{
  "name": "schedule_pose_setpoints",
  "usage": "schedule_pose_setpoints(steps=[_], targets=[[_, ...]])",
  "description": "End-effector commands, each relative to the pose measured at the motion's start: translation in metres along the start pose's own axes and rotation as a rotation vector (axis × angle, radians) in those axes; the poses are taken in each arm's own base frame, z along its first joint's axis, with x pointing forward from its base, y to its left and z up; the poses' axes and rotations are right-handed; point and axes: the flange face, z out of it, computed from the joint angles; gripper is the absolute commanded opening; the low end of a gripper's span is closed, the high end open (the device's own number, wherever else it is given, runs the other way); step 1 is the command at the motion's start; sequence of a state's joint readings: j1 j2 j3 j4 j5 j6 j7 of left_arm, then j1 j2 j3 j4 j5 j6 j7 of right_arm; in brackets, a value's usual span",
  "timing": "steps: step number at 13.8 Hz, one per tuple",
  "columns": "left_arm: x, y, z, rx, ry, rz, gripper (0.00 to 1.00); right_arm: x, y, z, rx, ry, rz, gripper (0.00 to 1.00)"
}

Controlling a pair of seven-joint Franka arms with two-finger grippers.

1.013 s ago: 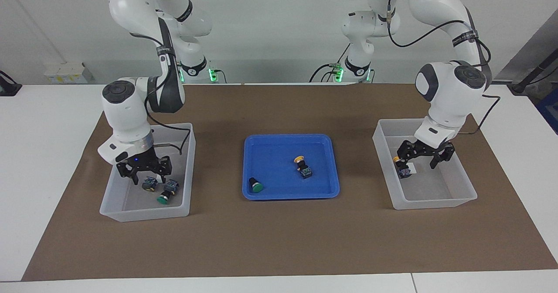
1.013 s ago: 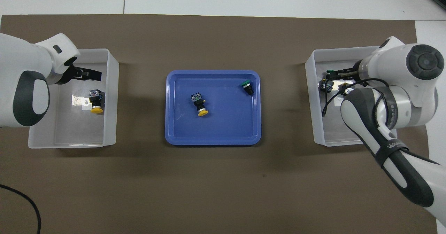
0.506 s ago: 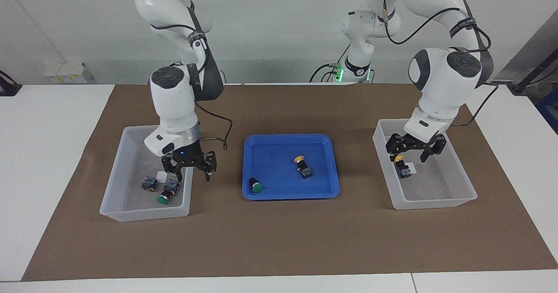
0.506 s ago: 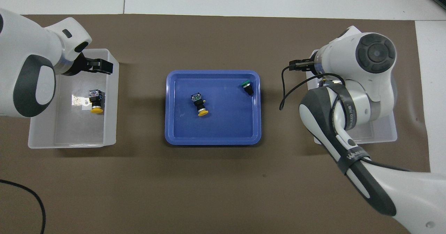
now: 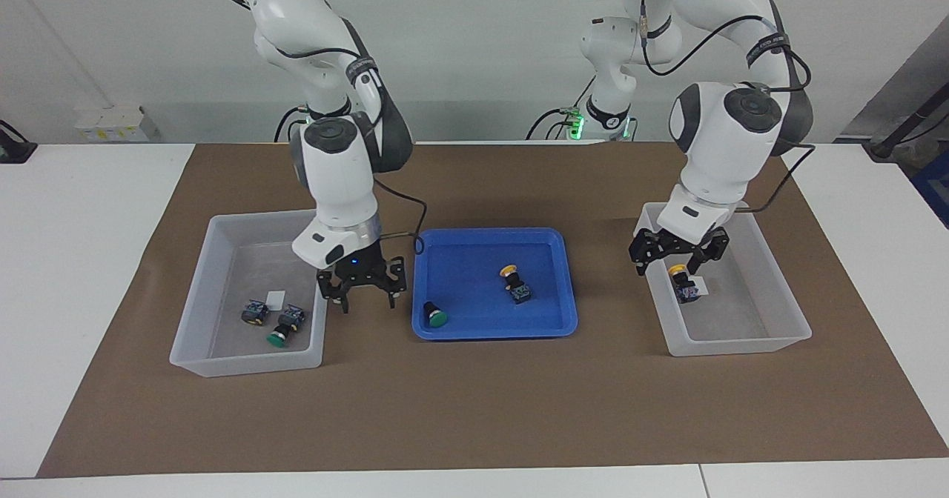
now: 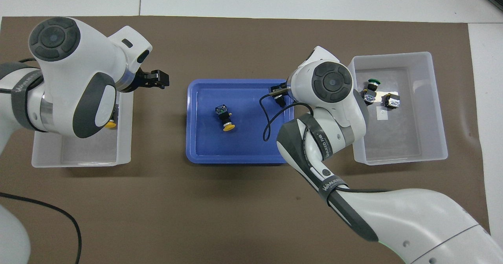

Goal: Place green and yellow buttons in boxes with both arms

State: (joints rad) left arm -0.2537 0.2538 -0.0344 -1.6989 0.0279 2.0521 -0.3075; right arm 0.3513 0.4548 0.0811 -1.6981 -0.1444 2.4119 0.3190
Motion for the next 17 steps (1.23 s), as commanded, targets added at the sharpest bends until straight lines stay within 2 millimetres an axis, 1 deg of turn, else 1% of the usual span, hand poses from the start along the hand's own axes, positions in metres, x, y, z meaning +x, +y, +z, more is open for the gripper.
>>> schedule_pose_setpoints(steps=[1,2,4,6,7,8,9,10,12,13,14,15,16,17], targets=[[-0.003,-0.002,0.004,0.005,0.01,-0.02,1.0,-0.001,-0.023,0.021,-0.001,0.019,-0.003,0.85],[-0.004,-0.002,0.006,0.003,0.017,-0.019,1.0,-0.003,-0.024,0.026,-0.013,0.019,-0.021,0.85],[-0.004,-0.004,0.009,0.0,0.026,-0.022,1.0,-0.009,-0.033,0.036,-0.015,0.026,-0.051,0.84],[-0.004,-0.006,0.01,0.001,0.025,-0.023,1.0,-0.014,-0.034,0.042,-0.03,0.018,-0.077,0.83],[-0.004,-0.009,0.01,0.001,0.028,-0.026,1.0,-0.015,-0.034,0.045,-0.038,0.018,-0.088,0.8],[-0.004,-0.01,0.012,0.002,0.025,-0.026,1.0,-0.019,-0.034,0.049,-0.042,0.01,-0.097,0.75],[-0.006,-0.011,0.017,0.001,0.026,-0.024,1.0,-0.022,-0.035,0.052,-0.04,0.013,-0.103,0.73],[-0.008,-0.011,0.017,-0.002,0.035,-0.024,1.0,-0.027,-0.039,0.056,-0.032,0.018,-0.11,0.7],[-0.01,-0.012,0.021,-0.001,0.033,-0.024,1.0,-0.034,-0.038,0.062,-0.035,0.013,-0.116,0.53],[-0.01,-0.01,0.019,-0.003,0.036,-0.021,1.0,-0.035,-0.038,0.064,-0.035,0.01,-0.116,0.45],[-0.011,-0.009,0.019,-0.003,0.035,-0.019,1.0,-0.034,-0.038,0.062,-0.035,0.011,-0.115,0.32],[-0.011,-0.01,0.019,-0.002,0.033,-0.022,1.0,-0.033,-0.039,0.06,-0.035,0.016,-0.111,0.17],[-0.011,-0.01,0.019,-0.002,0.035,-0.021,1.0,-0.03,-0.038,0.055,-0.034,0.023,-0.103,0.07],[-0.011,-0.011,0.019,-0.002,0.035,-0.022,1.0,-0.026,-0.032,0.048,-0.037,0.03,-0.079,0.02]])
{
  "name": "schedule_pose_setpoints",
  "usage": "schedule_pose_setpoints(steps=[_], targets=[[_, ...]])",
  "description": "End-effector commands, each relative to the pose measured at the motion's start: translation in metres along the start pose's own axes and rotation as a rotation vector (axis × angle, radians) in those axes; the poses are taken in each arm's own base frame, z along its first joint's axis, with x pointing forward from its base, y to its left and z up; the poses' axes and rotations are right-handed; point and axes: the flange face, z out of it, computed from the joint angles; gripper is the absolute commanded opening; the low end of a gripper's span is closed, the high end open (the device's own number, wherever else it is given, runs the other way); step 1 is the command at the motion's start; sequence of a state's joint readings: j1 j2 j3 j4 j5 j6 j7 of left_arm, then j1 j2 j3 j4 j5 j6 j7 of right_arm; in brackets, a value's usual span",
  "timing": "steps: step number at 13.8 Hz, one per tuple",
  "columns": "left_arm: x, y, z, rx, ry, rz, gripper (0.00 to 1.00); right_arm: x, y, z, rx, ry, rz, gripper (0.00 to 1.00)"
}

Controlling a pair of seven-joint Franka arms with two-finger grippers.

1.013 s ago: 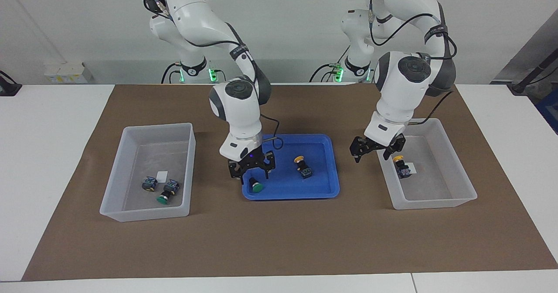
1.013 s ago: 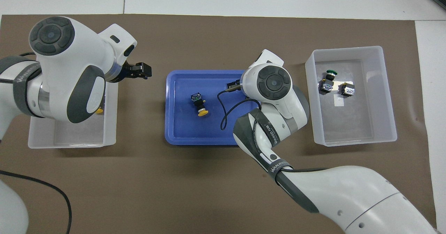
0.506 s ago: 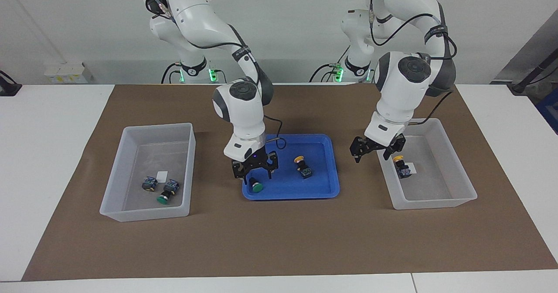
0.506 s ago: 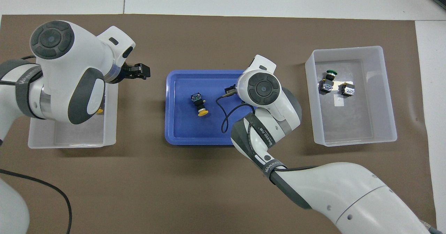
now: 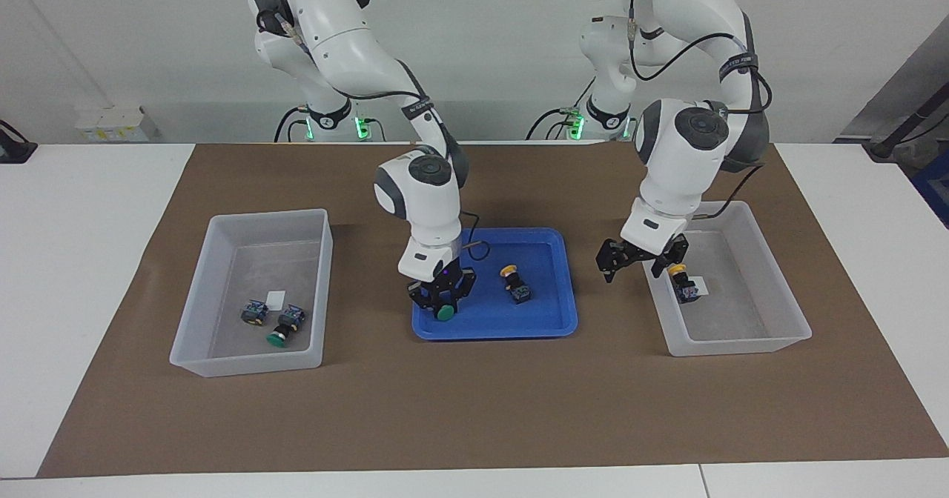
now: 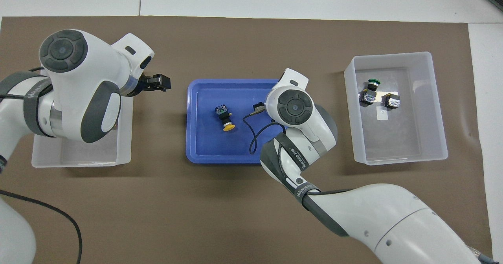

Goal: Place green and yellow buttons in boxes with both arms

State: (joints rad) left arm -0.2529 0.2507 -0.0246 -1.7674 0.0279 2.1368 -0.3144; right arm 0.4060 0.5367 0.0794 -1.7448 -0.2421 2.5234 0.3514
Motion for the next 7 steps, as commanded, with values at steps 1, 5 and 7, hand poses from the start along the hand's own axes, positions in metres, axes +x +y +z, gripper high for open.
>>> schedule_pose_setpoints(steps=[1,5,7], targets=[[-0.006,-0.003,-0.003,0.001,0.016,-0.005,1.0,0.008,0.012,-0.03,-0.016,0.045,0.048,0.02],[-0.011,0.001,0.002,0.0,0.003,-0.003,1.0,0.012,0.077,-0.094,-0.071,0.026,0.157,0.02],[-0.018,0.005,0.011,-0.043,-0.023,-0.036,1.0,0.004,0.132,-0.116,-0.101,0.015,0.23,0.05]])
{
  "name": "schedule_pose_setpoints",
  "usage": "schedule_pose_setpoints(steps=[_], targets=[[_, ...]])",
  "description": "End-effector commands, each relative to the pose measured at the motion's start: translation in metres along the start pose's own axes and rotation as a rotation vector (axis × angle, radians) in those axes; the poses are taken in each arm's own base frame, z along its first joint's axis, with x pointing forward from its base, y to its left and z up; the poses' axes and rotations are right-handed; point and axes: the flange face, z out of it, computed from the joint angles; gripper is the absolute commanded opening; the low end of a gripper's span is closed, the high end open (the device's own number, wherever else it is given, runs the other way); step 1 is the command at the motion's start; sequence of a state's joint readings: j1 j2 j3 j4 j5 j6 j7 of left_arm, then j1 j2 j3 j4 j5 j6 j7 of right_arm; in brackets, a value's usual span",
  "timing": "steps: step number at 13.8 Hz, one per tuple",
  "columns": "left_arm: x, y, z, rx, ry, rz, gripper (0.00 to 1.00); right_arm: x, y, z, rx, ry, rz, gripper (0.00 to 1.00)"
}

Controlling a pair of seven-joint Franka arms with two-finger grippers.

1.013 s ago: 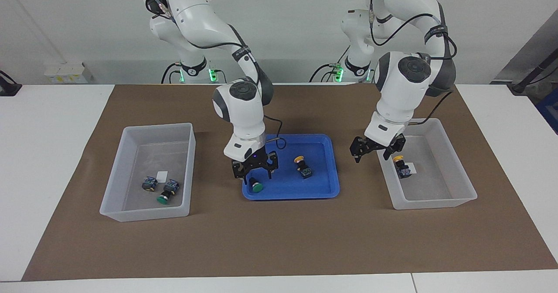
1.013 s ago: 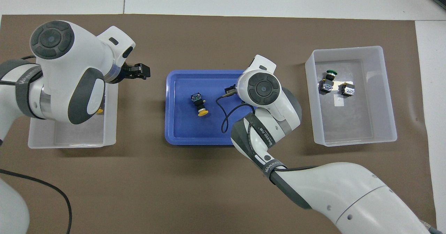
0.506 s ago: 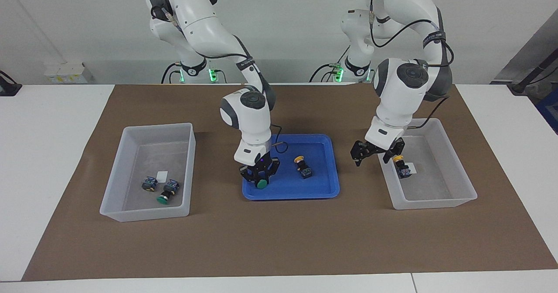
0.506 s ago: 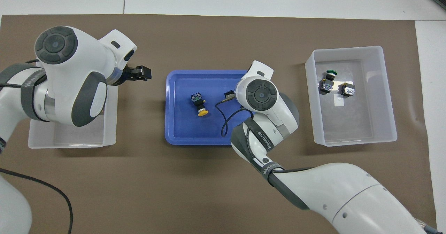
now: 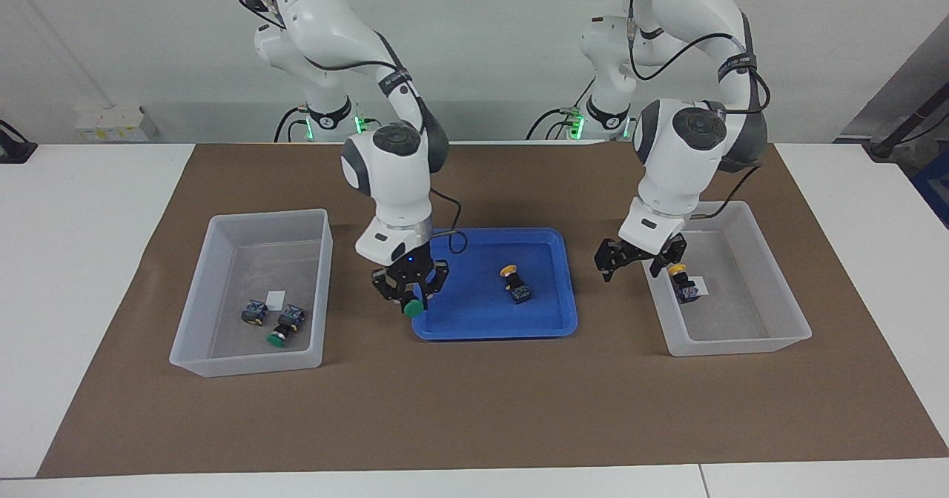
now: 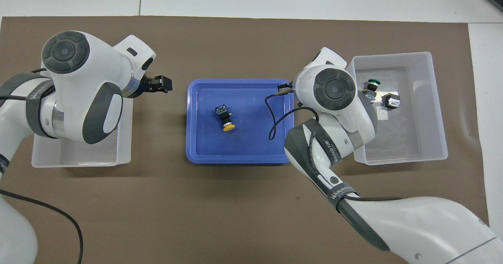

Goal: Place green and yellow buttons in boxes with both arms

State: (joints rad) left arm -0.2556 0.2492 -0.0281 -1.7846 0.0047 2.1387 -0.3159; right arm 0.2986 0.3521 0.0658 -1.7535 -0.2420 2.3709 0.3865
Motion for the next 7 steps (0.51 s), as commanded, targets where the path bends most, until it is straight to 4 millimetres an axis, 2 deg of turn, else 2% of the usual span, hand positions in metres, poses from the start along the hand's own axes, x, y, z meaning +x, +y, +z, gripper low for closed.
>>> schedule_pose_setpoints(steps=[1,3,7], targets=[[-0.018,0.009,0.008,-0.039,0.0,-0.034,1.0,-0.01,0.072,-0.021,-0.047,-0.014,0.098,0.05],[-0.028,0.028,0.021,-0.054,0.018,-0.091,1.0,-0.011,0.112,-0.024,-0.071,-0.036,0.115,0.05],[-0.055,0.081,0.052,-0.1,0.07,-0.189,1.0,-0.019,0.201,-0.007,-0.061,-0.065,0.04,0.05]])
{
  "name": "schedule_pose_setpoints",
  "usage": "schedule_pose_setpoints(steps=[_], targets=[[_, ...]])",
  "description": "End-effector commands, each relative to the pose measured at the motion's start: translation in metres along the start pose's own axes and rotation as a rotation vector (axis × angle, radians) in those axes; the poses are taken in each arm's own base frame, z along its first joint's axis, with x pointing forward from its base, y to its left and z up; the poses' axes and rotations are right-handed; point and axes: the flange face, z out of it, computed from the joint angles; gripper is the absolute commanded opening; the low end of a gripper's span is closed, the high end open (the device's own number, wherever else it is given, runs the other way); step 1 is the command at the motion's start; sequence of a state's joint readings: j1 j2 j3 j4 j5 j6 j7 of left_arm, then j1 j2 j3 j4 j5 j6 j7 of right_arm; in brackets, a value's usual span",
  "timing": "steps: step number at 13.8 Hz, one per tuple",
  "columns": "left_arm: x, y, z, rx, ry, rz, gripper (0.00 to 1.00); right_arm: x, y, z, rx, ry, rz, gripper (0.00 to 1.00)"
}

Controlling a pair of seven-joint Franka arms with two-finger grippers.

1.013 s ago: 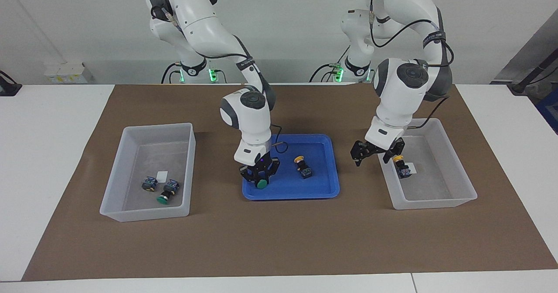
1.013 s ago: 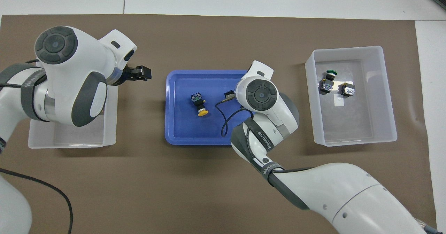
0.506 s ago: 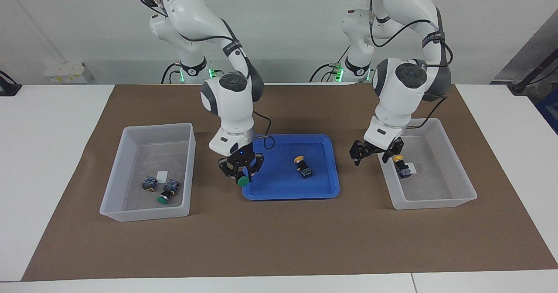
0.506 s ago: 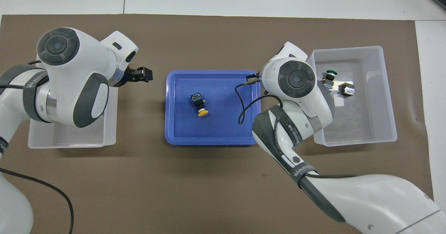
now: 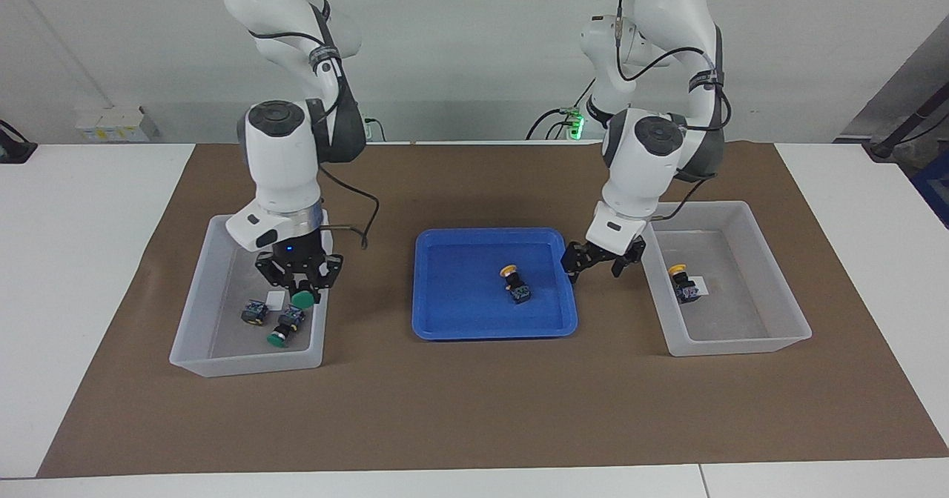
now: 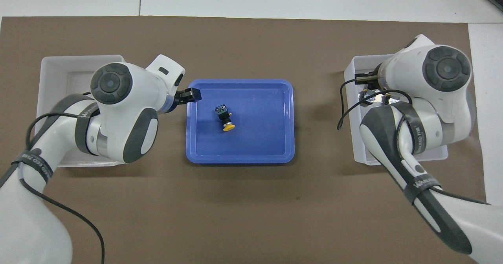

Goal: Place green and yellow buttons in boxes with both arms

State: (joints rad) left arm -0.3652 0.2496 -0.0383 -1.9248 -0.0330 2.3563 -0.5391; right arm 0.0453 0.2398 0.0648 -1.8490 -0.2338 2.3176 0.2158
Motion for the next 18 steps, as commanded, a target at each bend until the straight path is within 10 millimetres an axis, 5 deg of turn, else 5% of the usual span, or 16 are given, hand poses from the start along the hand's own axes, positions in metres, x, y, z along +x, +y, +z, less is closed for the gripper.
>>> schedule_pose_setpoints(steps=[1,4,11,13,15,18], targets=[[-0.024,0.026,0.028,-0.032,0.021,-0.09,1.0,-0.005,0.05,0.014,0.042,0.01,-0.058,0.05],[-0.036,0.054,0.062,-0.093,0.075,-0.159,1.0,-0.004,0.078,0.052,0.061,0.075,-0.104,0.06],[-0.07,0.079,0.089,-0.085,0.042,-0.141,0.98,-0.007,0.098,0.093,0.059,0.114,-0.099,0.11],[-0.084,0.08,0.098,-0.081,0.034,-0.127,0.77,-0.008,0.1,0.102,0.06,0.12,-0.093,0.11],[-0.086,0.079,0.099,-0.08,0.033,-0.127,0.69,-0.007,0.101,0.105,0.06,0.145,-0.091,0.16],[-0.085,0.08,0.099,-0.08,0.033,-0.127,0.43,-0.011,0.097,0.108,0.063,0.133,-0.093,0.5]])
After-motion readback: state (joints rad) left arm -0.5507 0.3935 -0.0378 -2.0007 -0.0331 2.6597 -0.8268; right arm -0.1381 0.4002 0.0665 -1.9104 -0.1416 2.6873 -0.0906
